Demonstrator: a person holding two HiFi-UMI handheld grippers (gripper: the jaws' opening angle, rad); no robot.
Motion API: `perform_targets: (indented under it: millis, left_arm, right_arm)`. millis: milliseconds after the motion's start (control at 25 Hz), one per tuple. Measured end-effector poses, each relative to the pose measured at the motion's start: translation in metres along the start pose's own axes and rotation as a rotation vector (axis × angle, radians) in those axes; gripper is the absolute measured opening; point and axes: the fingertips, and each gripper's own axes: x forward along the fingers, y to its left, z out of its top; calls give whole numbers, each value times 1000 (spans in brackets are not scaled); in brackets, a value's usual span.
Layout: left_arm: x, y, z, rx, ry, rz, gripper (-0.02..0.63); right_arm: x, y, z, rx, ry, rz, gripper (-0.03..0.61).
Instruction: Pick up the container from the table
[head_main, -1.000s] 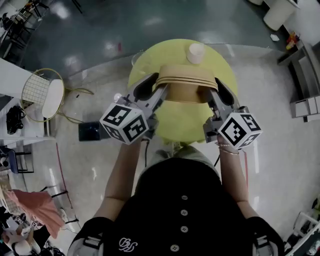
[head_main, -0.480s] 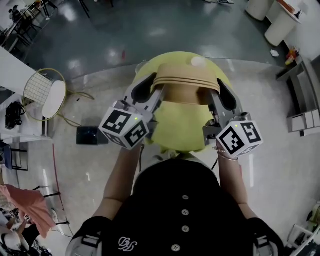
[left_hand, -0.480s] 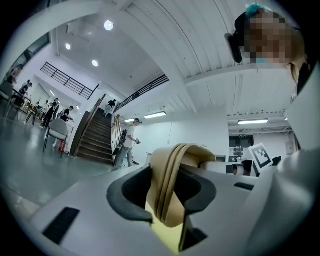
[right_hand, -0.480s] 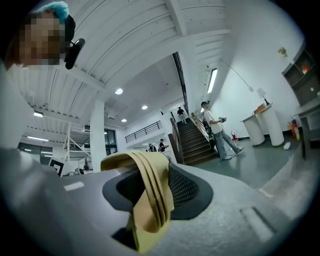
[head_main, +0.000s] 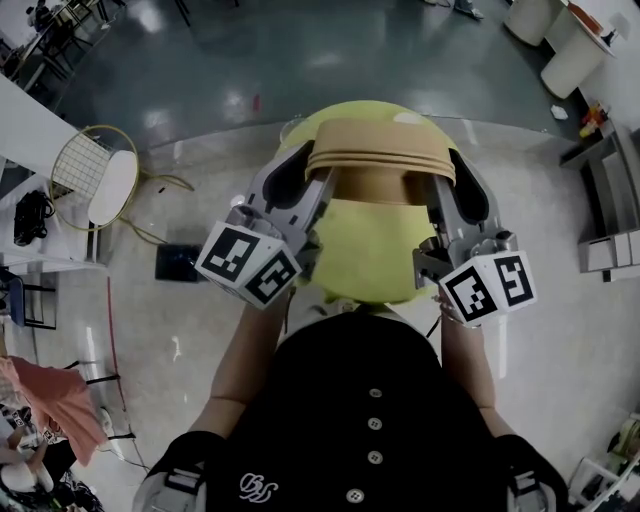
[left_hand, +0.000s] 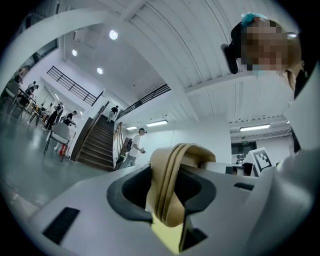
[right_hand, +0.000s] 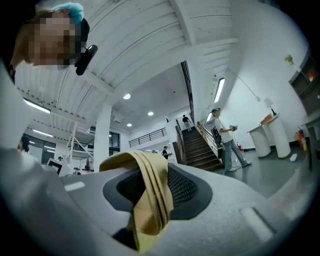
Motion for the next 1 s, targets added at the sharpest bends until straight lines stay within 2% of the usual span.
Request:
perform_targets:
  millis: [200, 640, 1000]
  left_arm:
    - [0, -3, 6, -19, -40, 3, 121]
    - [-4, 2, 10, 81, -34, 19, 121]
    - [-3, 5, 1, 22, -22, 49, 121]
  right_arm:
    - [-2, 1, 6, -18, -20, 6, 110]
    - [4, 0, -9, 13, -5, 3, 102]
    - [5, -4, -16, 11, 15, -7, 100]
